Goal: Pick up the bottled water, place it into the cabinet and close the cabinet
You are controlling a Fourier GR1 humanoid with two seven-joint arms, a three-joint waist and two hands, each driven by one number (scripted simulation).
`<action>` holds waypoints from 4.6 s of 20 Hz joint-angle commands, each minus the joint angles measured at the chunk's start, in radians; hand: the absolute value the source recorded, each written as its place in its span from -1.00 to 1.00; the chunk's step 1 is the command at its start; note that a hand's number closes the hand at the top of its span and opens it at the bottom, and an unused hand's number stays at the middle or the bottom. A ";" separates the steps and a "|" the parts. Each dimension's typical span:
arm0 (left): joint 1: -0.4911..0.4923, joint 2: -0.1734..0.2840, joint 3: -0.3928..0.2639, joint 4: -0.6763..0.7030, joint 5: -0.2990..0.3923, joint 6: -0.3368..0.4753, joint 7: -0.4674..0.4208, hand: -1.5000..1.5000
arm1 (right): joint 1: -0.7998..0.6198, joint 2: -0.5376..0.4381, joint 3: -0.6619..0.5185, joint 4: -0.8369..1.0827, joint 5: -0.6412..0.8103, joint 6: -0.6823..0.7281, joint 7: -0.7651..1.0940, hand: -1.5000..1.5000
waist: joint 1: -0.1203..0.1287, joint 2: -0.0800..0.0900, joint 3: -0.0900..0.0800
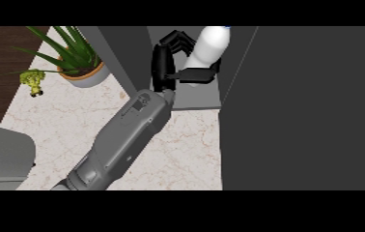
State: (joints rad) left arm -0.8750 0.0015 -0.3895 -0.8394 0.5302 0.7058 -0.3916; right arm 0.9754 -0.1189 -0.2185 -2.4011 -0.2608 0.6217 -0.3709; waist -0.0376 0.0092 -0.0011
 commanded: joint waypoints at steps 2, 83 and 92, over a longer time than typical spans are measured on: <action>-0.099 -0.001 0.098 0.148 0.044 -0.046 -0.051 1.00 | -0.026 -0.004 0.005 -0.060 -0.110 -0.009 0.063 -1.00 | 0.000 0.004 0.000; 0.960 0.396 -0.193 -1.052 0.022 -0.257 -0.056 -1.00 | -0.128 -0.094 0.665 -0.275 0.232 -0.003 0.430 1.00 | 0.046 -0.018 -0.005; 1.092 0.443 -0.150 -1.119 0.058 -0.320 -0.119 -1.00 | -0.318 0.011 0.969 -0.193 0.451 -0.089 0.556 1.00 | 0.061 -0.018 -0.006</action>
State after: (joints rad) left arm 0.1642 0.4362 -0.5453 -1.9446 0.5779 0.4152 -0.4742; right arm 0.7395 -0.1479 0.5493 -2.4847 0.0205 0.5387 0.1063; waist 0.0145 -0.0091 -0.0061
